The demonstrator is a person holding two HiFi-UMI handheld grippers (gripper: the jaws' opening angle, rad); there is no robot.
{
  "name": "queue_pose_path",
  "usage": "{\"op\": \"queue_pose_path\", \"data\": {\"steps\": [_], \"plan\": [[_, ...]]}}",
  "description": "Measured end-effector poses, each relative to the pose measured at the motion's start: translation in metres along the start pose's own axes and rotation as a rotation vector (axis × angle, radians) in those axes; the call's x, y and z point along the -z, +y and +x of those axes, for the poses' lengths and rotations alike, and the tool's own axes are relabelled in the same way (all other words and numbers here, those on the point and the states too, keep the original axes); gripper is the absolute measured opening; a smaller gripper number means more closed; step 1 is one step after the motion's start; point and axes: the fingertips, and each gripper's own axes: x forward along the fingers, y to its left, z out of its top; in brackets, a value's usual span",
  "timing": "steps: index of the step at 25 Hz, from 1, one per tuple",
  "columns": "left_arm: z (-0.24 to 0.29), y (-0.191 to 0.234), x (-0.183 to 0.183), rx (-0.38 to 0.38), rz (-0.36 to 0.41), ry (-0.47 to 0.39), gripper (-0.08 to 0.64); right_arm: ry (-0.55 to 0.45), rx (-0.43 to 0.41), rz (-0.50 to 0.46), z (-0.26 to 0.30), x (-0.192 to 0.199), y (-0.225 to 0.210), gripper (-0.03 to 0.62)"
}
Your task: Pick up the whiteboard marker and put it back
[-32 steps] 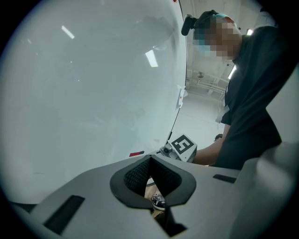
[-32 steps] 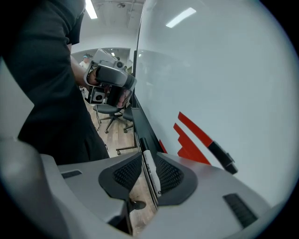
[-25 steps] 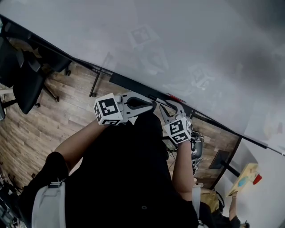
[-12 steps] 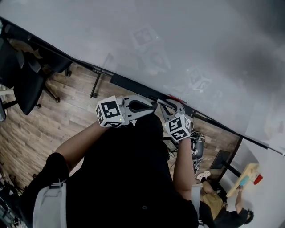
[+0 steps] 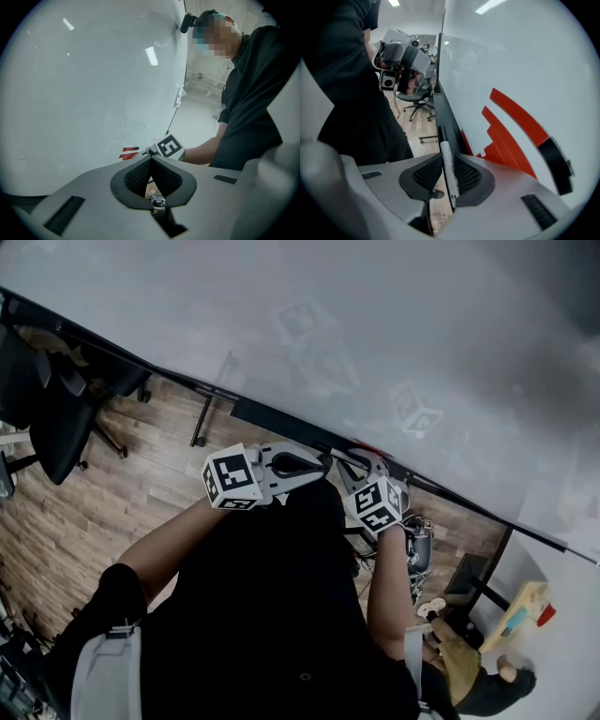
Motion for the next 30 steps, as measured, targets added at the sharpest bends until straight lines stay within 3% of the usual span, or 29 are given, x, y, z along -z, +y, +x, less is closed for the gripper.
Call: {"op": "queue_pose_path", "data": {"steps": [5, 16, 30], "plan": [[0.000, 0.000, 0.000, 0.001, -0.001, -0.005, 0.012, 0.009, 0.000, -0.039, -0.003, -0.001, 0.002, 0.078], [-0.003, 0.002, 0.002, 0.009, 0.002, 0.001, 0.012, -0.055, 0.038, -0.020, -0.015, -0.017, 0.001, 0.074], [-0.008, 0.006, -0.010, 0.049, 0.031, 0.005, 0.012, -0.270, 0.147, 0.133, -0.069, -0.069, -0.008, 0.074]]}}
